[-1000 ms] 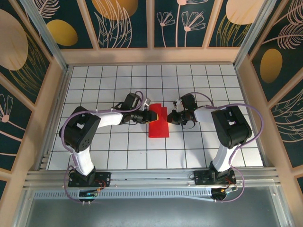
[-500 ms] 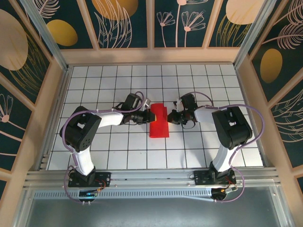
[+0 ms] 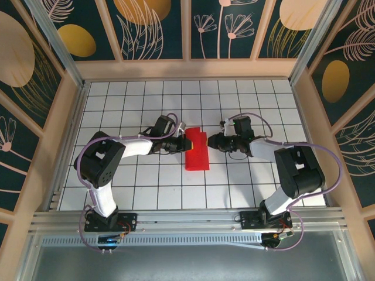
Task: Fold a paper plane with a square sheet of paper (fold left side to right side)
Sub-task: First fold in half a square sheet of paper at the center of the table.
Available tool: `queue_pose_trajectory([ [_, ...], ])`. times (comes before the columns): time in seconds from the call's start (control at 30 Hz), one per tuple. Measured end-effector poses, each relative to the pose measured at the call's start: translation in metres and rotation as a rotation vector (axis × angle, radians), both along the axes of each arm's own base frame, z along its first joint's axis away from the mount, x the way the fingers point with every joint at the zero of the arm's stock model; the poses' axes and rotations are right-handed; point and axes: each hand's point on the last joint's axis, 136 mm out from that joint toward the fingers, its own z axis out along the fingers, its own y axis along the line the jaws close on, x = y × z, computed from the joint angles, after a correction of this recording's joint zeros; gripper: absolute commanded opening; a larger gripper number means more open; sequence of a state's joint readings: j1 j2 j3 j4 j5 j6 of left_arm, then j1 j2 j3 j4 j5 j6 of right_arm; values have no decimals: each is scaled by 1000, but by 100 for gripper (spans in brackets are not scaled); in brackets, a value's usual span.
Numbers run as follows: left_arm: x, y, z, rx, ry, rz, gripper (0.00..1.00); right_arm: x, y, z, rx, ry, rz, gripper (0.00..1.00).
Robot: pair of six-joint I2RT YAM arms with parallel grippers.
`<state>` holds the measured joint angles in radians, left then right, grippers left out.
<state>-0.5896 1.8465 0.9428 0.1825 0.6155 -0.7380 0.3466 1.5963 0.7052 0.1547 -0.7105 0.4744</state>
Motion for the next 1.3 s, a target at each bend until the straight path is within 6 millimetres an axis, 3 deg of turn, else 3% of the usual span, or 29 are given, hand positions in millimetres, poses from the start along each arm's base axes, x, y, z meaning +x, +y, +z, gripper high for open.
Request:
queue_pose_trajectory([
  [0.33, 0, 0, 0, 0, 0, 0, 0, -10, 28, -12, 50, 33, 69, 36],
  [0.6, 0, 0, 0, 0, 0, 0, 0, -9, 35, -16, 68, 46, 71, 16],
  [0.7, 1, 0, 0, 2, -1, 3, 5, -8, 36, -13, 74, 38, 73, 0],
  [0.87, 5, 3, 6, 11, -26, 31, 18, -8, 36, -14, 71, 44, 70, 0],
  [1.13, 18, 17, 45, 36, -152, 115, 43, 0, 28, -23, -17, 61, 25, 0],
  [1.3, 19, 27, 36, 102, -152, 142, 53, 1, 19, -33, -82, 84, -8, 0],
])
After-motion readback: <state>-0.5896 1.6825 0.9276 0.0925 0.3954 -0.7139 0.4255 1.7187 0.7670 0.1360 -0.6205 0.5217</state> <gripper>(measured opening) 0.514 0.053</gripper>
